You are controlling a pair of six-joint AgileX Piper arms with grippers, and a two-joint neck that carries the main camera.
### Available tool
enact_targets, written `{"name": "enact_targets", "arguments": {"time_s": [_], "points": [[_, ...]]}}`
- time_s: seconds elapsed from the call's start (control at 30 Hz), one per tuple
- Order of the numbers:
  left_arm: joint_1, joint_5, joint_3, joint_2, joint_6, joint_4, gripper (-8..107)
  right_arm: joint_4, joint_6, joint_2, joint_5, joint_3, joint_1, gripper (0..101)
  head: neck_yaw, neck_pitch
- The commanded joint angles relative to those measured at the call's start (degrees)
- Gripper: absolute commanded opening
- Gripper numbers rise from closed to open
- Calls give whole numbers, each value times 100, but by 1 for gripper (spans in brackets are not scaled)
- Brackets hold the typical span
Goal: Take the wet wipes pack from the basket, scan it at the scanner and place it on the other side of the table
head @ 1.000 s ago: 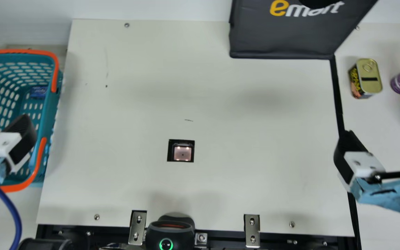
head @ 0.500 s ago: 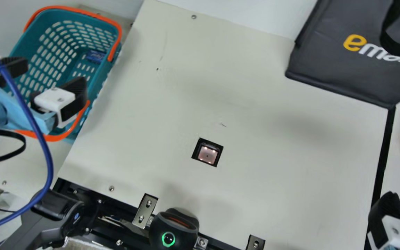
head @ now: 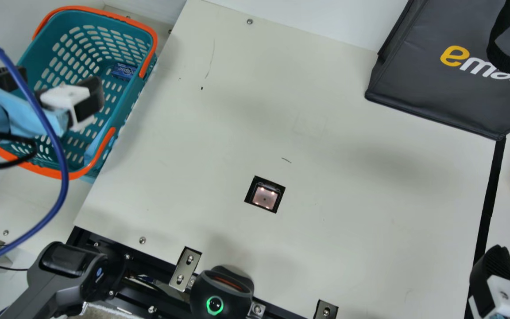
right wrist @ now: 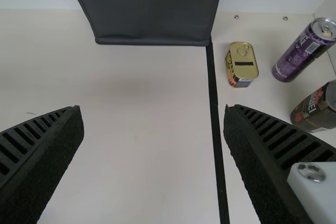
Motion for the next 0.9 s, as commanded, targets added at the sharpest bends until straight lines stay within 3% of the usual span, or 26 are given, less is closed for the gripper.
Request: {"name": "enact_targets", "arguments": {"time_s": [0.0, 0.37, 0.6, 0.87], "points": [[400, -14, -23, 151, -144, -9, 90, 0, 0, 0, 0, 0, 0, 95, 23, -166], [1927, -317, -110, 897, 181, -183, 90, 0, 0, 0, 0, 0, 0, 95, 23, -166], [2316, -590, -2, 1328, 953, -268, 90, 0, 0, 0, 0, 0, 0, 95, 23, -166], [2719, -856, 206, 2021, 2065, -842, 90, 0, 0, 0, 0, 0, 0, 95, 23, -166]]}}
